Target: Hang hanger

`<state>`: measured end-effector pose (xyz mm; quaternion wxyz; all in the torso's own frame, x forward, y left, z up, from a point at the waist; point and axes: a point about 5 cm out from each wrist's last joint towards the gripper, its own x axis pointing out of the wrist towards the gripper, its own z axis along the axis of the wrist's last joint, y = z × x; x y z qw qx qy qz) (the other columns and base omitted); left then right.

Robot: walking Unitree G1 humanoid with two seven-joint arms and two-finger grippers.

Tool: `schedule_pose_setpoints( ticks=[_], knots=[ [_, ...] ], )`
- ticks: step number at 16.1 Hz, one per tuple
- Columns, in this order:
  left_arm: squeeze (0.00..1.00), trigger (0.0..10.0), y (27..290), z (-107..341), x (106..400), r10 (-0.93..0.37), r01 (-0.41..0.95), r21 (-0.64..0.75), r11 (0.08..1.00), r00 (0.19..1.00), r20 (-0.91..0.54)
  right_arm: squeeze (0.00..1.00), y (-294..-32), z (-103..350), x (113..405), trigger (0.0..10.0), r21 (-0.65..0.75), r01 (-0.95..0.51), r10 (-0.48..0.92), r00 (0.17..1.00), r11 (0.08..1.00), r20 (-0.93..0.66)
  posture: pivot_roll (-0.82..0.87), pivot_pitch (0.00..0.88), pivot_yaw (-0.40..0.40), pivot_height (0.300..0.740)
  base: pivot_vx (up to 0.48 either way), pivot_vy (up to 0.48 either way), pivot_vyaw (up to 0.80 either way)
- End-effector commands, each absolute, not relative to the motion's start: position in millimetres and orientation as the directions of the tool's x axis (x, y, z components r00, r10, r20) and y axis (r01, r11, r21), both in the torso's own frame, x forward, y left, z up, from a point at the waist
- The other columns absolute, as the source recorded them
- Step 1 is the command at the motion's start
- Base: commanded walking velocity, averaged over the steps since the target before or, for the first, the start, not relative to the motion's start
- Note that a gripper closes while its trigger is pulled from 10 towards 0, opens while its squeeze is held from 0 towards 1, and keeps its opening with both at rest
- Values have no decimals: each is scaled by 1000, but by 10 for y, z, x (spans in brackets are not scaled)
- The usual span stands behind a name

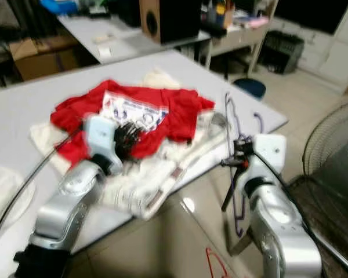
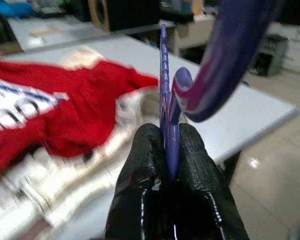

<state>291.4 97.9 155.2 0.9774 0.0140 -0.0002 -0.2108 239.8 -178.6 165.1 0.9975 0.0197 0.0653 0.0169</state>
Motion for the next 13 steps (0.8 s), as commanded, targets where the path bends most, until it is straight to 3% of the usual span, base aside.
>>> schedule_pose_setpoints(
  ticks=[1,5,6,11,12,13],
  knots=[
    [0,10000,1092,1545,2922,-383,383,55,922,924,-13,0,-1710,1714,2398,10000,56,-82,87,992,995,-90,-33,0,9,740,296,0,0],
    [0,10000,1045,1421,2789,-536,542,138,829,840,-83,0,-1750,1715,2204,10000,45,-274,277,956,961,-100,-63,1,43,740,120,0,0],
    [1000,10000,1059,1416,2771,-595,604,96,792,797,-106,0,-1786,1744,2097,10000,59,-364,368,925,930,-98,-69,13,60,740,0,0,0],
    [1000,10000,987,1260,2900,-616,654,193,731,755,-225,0,-2002,1687,1847,10000,28,-434,432,885,901,-173,-98,36,103,740,0,0,0],
    [204,10000,956,1224,2972,-587,630,209,748,775,-237,0,-2128,1675,1802,10000,8,-386,380,905,923,-190,-120,45,123,740,0,0,0],
    [0,10000,915,1208,3027,-571,614,204,762,787,-234,0,-2248,1657,1740,10000,-30,-339,325,920,940,-218,-132,50,131,740,0,0,0]
  ],
)
